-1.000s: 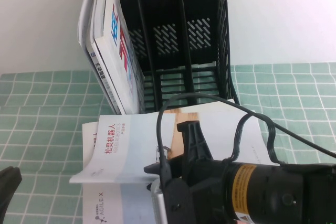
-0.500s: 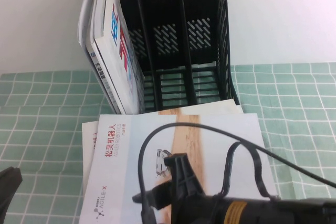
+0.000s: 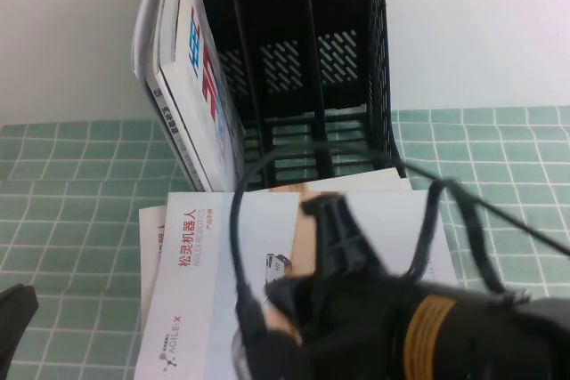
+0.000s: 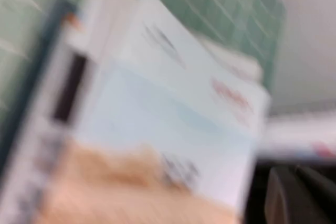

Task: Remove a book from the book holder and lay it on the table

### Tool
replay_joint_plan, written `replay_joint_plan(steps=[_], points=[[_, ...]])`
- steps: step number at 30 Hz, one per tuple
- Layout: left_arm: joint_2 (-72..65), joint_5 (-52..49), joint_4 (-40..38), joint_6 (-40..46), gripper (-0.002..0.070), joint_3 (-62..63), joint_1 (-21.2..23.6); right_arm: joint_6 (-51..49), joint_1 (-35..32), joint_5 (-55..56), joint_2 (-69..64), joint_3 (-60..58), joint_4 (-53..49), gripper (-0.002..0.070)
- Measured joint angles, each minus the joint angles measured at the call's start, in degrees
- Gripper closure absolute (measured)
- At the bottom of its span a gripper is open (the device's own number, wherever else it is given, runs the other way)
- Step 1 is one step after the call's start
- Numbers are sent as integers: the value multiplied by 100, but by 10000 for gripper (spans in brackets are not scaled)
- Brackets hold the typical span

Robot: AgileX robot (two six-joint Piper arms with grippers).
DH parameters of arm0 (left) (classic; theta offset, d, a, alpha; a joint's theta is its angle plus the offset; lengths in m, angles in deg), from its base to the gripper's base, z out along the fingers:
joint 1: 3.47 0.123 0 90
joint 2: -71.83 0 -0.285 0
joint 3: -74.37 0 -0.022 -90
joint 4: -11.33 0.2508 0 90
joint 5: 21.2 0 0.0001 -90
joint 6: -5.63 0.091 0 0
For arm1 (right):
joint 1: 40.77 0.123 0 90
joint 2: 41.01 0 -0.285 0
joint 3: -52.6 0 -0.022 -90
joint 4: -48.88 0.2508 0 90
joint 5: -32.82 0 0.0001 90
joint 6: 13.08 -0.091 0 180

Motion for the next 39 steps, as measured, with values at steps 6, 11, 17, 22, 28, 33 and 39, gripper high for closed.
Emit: replay_joint_plan(steps=[6, 11, 17, 22, 28, 33, 39], points=[[0, 0, -9, 0, 678, 0, 0, -226, 0, -2443, 414, 722, -703, 675], [0, 142, -22, 0, 678, 0, 0, -256, 0, -3405, 1248, 766, -20, 676], [0, 627, 1, 0, 678, -54, 0, -265, 0, -3169, 2829, 126, 1712, 677], [0, 1675, 375, 0, 678, -309, 0, -591, 0, -2106, 4297, -1344, 2522, 677], [0, 2568, 749, 0, 678, -443, 0, -1123, 0, -827, 5328, -3314, 2650, 678], [0, 2492, 793, 0, 678, -465, 0, -1175, 0, -391, 5625, -4127, 2649, 678], [0, 2471, 793, 0, 678, -484, 0, -1632, 0, -357, 5632, -4258, 2673, 678]])
